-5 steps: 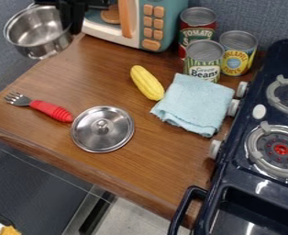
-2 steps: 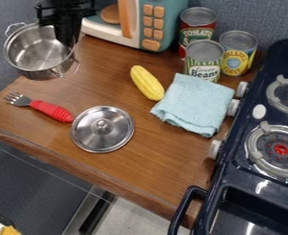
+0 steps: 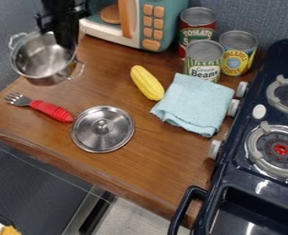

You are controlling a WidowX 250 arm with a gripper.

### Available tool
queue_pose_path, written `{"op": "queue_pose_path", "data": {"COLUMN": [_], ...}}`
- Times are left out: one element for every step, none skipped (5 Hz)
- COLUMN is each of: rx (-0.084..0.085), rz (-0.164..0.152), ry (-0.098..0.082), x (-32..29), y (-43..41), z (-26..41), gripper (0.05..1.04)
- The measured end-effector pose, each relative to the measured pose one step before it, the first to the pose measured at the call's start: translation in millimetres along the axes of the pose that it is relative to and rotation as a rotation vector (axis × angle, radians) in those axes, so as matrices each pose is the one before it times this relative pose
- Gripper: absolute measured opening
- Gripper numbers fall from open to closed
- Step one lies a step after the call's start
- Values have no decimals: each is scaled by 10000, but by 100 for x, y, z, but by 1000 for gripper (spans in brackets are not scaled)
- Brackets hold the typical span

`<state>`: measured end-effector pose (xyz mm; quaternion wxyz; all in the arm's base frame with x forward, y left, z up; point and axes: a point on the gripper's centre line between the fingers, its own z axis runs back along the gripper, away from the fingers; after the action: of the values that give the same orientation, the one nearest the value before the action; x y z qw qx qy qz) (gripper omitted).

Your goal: Move the silver pot to the left edge of the table

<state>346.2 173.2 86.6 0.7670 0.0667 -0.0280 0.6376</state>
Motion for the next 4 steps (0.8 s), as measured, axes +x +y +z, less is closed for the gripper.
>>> {"op": "queue_pose_path", "data": {"rx": [245, 251, 44, 191], "rz": [182, 217, 73, 91], "ry": [37, -148, -145, 78], "x": [527, 683, -197, -350], "y": [-802, -819, -1320, -727], "z": [-1611, -957, -203, -1173], "gripper": [68, 68, 68, 68]}}
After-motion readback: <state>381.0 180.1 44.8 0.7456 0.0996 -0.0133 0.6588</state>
